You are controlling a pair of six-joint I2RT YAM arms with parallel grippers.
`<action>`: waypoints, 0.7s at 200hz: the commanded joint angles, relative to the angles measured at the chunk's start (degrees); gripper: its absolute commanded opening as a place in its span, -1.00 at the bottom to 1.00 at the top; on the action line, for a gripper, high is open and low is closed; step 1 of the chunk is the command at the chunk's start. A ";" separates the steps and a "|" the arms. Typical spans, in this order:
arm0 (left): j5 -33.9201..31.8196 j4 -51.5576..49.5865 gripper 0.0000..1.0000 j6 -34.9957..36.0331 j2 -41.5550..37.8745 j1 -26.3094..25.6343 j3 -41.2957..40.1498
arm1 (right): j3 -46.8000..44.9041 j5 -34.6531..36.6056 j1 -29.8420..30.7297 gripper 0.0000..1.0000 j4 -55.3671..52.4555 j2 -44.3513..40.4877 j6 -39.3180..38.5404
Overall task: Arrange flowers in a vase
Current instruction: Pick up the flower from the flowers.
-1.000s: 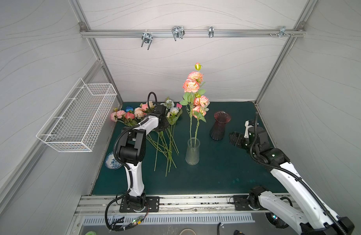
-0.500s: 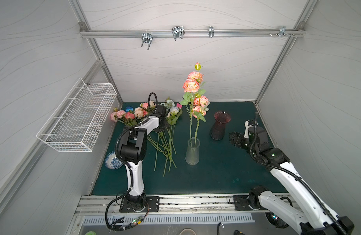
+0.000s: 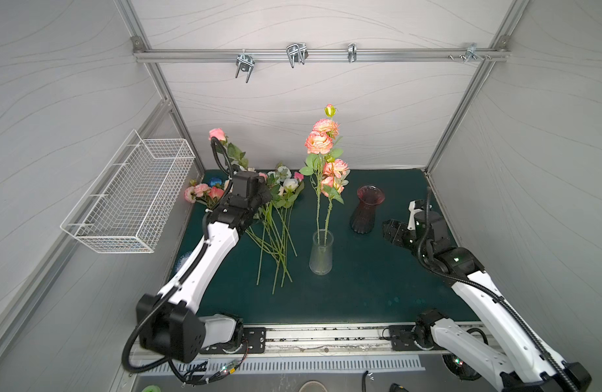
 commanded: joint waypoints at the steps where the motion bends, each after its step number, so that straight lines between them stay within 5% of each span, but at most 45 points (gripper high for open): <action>1: -4.16 1.28 -1.00 1.88 -9.97 -6.03 -2.69 | 0.42 -0.13 0.20 0.72 -0.91 -1.32 0.60; 62: -2.79 -2.79 -1.00 9.42 -26.27 -21.83 1.39 | 2.27 -7.50 0.33 0.71 0.78 -6.23 -1.30; 115: 26.74 -3.43 -1.00 12.87 -33.17 -22.17 -0.43 | 12.79 -34.42 4.16 0.74 5.79 -7.42 -3.18; 140: 40.45 -2.17 -1.00 12.28 -33.82 -22.12 -0.97 | 20.08 -39.30 12.36 0.75 7.37 -3.68 -4.24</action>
